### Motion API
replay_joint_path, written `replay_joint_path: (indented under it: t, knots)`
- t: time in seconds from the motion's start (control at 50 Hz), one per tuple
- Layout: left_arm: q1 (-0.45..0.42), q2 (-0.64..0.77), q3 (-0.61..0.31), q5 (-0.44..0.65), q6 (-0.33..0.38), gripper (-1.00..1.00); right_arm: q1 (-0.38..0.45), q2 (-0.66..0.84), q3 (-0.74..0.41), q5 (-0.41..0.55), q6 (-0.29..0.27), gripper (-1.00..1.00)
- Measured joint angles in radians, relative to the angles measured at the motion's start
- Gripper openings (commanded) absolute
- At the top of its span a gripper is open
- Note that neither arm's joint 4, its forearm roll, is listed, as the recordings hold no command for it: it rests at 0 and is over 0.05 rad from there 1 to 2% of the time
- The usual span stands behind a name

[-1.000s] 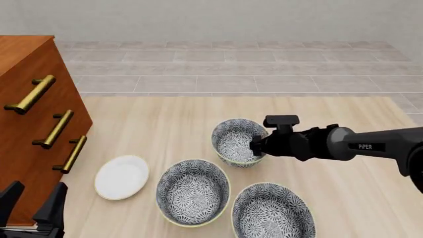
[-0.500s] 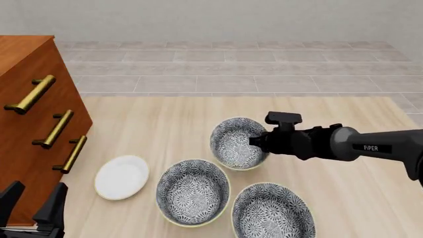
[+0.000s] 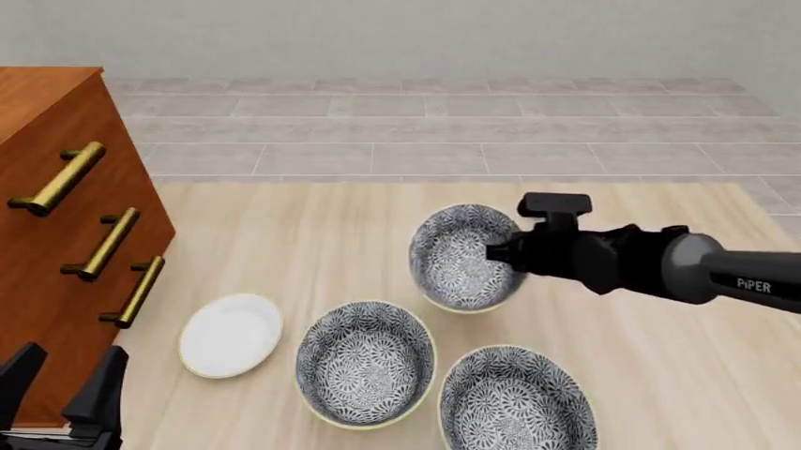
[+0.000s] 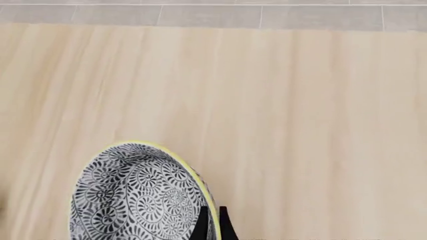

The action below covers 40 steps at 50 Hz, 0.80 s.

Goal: Stack the bowl at the front on the bowl in the middle.

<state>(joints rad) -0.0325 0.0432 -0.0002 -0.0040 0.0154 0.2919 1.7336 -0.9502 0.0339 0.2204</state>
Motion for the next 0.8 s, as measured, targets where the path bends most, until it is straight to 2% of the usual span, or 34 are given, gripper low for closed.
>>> replay_joint_path:
  t: [0.48,0.8]
  knots:
    - [-0.005,0.016,0.000,-0.010,-0.004,1.00,0.000,-0.177,0.003,0.070,-0.005,-1.00]
    - [-0.022,-0.025,0.000,0.014,0.016,1.00,0.040,-0.233,0.017,0.091,0.013,-1.00]
